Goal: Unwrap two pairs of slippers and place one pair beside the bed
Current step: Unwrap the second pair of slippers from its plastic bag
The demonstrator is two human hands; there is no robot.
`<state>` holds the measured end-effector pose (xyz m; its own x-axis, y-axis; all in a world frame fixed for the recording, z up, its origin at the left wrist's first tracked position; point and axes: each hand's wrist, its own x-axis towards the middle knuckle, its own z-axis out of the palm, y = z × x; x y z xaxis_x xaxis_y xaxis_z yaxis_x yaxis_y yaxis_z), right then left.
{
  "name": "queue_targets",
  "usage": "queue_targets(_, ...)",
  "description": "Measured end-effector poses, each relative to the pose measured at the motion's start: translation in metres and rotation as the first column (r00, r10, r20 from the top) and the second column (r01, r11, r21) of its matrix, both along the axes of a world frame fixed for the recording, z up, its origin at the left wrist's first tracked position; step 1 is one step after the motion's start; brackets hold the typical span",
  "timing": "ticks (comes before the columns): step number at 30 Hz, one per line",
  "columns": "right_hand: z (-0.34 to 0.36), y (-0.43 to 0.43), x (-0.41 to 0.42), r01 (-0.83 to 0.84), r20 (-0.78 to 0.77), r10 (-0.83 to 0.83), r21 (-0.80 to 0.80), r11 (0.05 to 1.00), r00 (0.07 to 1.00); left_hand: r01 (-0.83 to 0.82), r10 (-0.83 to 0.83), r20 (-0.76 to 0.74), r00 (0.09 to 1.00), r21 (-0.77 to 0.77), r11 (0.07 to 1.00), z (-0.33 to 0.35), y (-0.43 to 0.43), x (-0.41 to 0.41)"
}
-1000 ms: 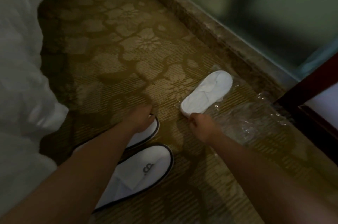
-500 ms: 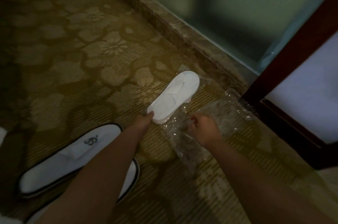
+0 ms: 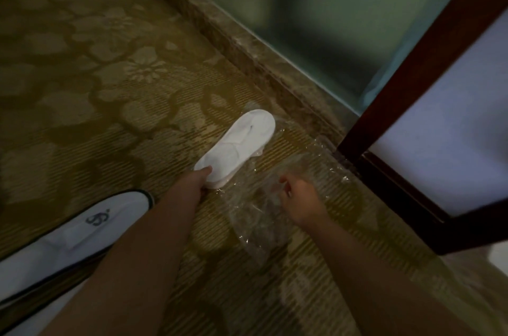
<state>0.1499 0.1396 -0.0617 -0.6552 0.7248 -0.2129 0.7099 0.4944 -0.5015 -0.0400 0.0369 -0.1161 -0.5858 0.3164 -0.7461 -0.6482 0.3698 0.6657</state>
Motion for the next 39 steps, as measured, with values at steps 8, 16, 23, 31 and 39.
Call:
queue_targets(8,0.002,0.006,0.006,0.043,0.024,-0.044,0.005,0.999,0.999,-0.12,0.123,-0.018,0.992,0.131,0.984,0.019,-0.002,-0.01)
queue_targets(16,0.018,-0.011,-0.017,0.006,-0.048,-0.006,-0.008,1.0,0.999,-0.239,0.277,-0.179,0.944,0.204,0.949,0.047,-0.049,-0.037)
queue_targets(23,0.048,-0.028,-0.035,0.154,-0.229,-0.163,-0.055,0.987,0.96,-0.125,0.177,-0.186,0.966,0.26,0.957,0.102,-0.089,-0.05)
queue_targets(31,0.094,-0.044,-0.029,0.261,-0.381,-0.262,-0.056,0.964,0.887,0.015,0.061,-0.308,0.949,0.237,0.971,0.166,-0.13,-0.066)
queue_targets(39,0.119,-0.054,-0.027,0.145,-0.382,-0.393,-0.539,0.83,0.836,0.13,-0.056,-0.314,0.948,0.22,0.967,0.184,-0.162,-0.067)
